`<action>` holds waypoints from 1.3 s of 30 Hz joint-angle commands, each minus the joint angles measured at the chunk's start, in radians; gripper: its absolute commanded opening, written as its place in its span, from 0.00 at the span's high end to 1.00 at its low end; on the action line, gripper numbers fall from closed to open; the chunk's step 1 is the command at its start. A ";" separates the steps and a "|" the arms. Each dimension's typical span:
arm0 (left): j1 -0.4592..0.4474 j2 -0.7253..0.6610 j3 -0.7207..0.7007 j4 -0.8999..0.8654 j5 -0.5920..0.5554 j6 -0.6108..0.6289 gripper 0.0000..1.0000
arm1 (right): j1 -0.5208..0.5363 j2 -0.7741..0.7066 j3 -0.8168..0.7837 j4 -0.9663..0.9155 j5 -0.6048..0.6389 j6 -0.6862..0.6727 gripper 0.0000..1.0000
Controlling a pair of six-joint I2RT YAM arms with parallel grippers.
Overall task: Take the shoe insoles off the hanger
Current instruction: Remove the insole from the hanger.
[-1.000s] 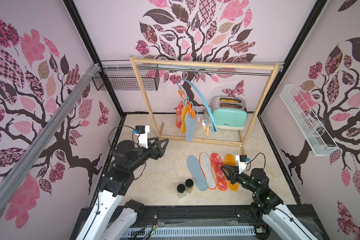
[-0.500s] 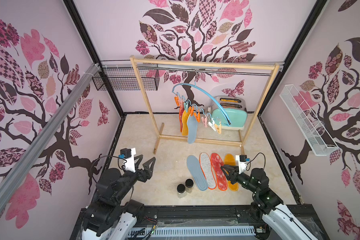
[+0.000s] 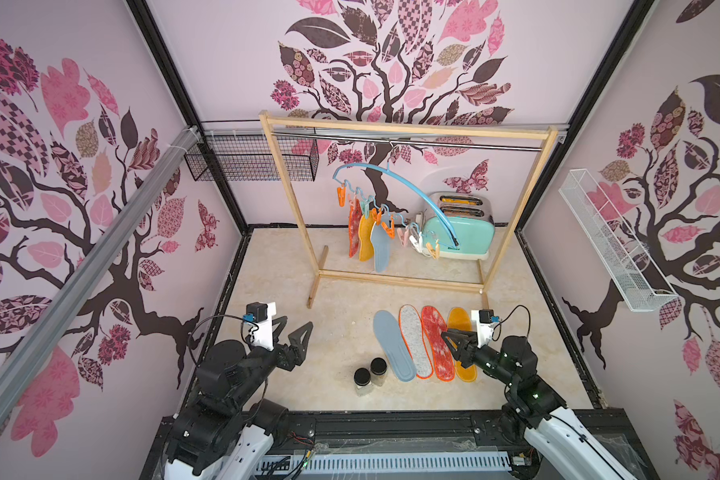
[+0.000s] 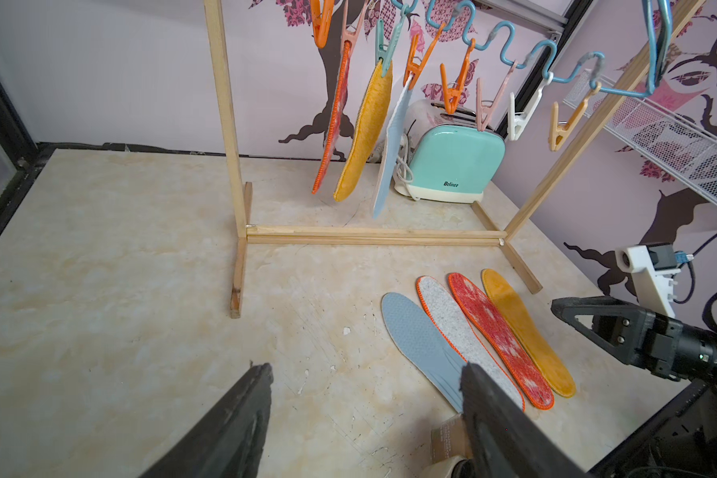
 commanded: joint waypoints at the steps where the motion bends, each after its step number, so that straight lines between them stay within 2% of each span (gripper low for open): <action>1: -0.006 0.013 -0.006 0.001 0.018 0.018 0.24 | 0.004 0.035 0.016 0.073 -0.010 -0.008 0.61; 4: -0.011 0.022 -0.006 0.000 0.024 0.019 0.24 | 0.004 0.114 0.021 0.183 -0.023 -0.004 0.59; 8: -0.017 0.018 -0.006 0.000 0.026 0.019 0.24 | 0.004 0.318 0.087 0.294 -0.019 -0.024 0.55; 11: -0.018 0.010 -0.007 0.000 0.022 0.019 0.24 | 0.004 0.510 0.192 0.343 -0.092 -0.039 0.55; 14: -0.021 0.008 -0.007 0.000 0.021 0.017 0.24 | 0.003 0.671 0.282 0.409 -0.112 -0.055 0.55; 21: -0.029 0.014 -0.007 0.000 0.018 0.017 0.24 | 0.002 0.974 0.552 0.451 -0.143 -0.108 0.46; 28: -0.036 0.019 -0.007 -0.001 0.021 0.017 0.24 | 0.002 1.186 0.748 0.521 -0.217 -0.192 0.36; 39: -0.038 0.015 -0.008 0.001 0.033 0.021 0.24 | -0.014 1.415 0.960 0.525 -0.288 -0.227 0.33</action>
